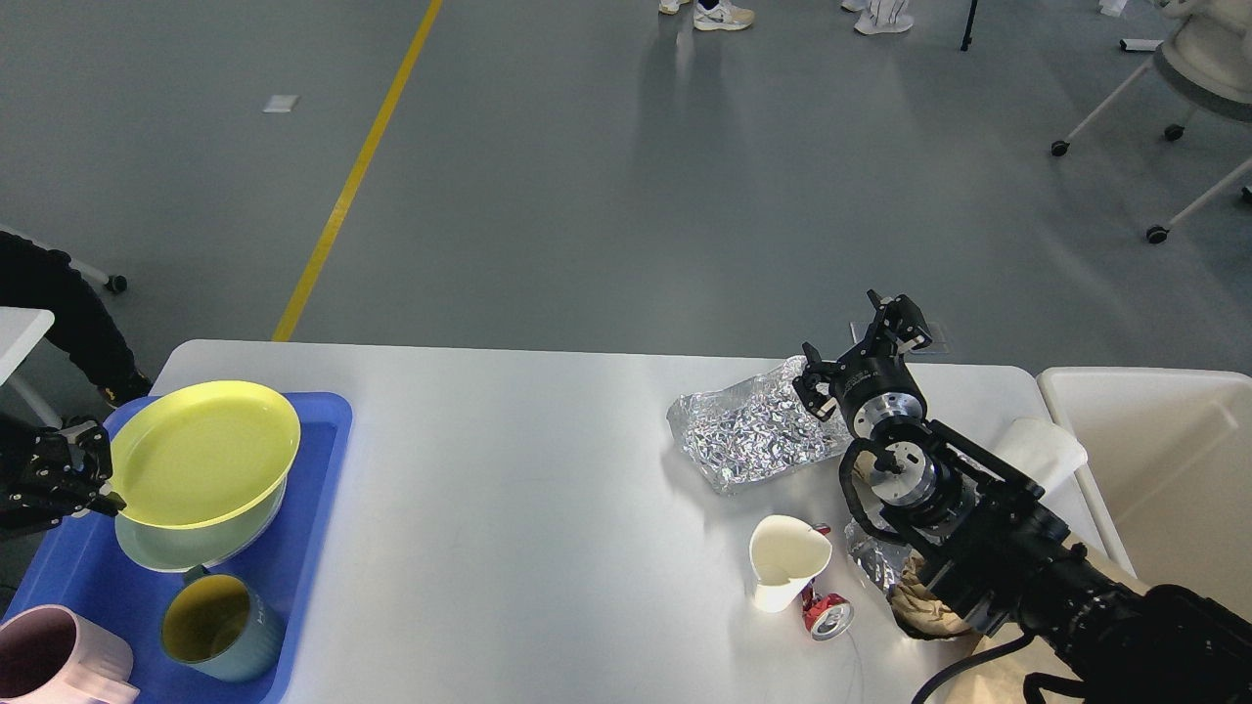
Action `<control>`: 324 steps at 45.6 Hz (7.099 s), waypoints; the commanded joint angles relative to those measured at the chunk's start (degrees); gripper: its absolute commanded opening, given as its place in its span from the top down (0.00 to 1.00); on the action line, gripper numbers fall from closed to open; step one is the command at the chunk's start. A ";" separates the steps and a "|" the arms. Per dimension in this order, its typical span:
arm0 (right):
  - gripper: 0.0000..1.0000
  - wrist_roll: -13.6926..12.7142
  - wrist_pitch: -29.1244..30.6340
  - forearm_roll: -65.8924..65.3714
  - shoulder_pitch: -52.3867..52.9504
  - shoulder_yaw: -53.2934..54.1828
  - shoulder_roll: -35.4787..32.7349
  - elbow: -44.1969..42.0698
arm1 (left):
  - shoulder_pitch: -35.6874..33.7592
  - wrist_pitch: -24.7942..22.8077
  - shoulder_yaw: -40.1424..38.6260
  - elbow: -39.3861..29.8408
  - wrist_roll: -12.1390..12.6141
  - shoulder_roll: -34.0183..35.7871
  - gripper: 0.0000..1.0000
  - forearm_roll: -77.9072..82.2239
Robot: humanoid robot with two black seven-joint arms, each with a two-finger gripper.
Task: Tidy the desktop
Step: 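Slide and lift the yellow plate onto the pale green plate in tray, then release the yellow plate and raise the left gripper above the tray, then lift the right gripper up away from the paper bag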
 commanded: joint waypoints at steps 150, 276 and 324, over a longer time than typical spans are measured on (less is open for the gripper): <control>0.00 0.00 0.00 0.00 0.00 0.00 0.00 0.00 | 35.95 26.08 -107.06 5.25 -33.89 -18.05 0.03 -2.00; 0.00 0.09 0.00 0.00 -0.09 0.00 0.18 -0.18 | 30.41 22.22 -96.78 4.99 -36.09 -29.48 0.03 -1.91; 0.00 -0.09 0.09 0.26 5.71 0.09 -10.98 0.09 | 30.41 22.21 -96.87 4.99 -36.09 -29.48 0.03 -1.91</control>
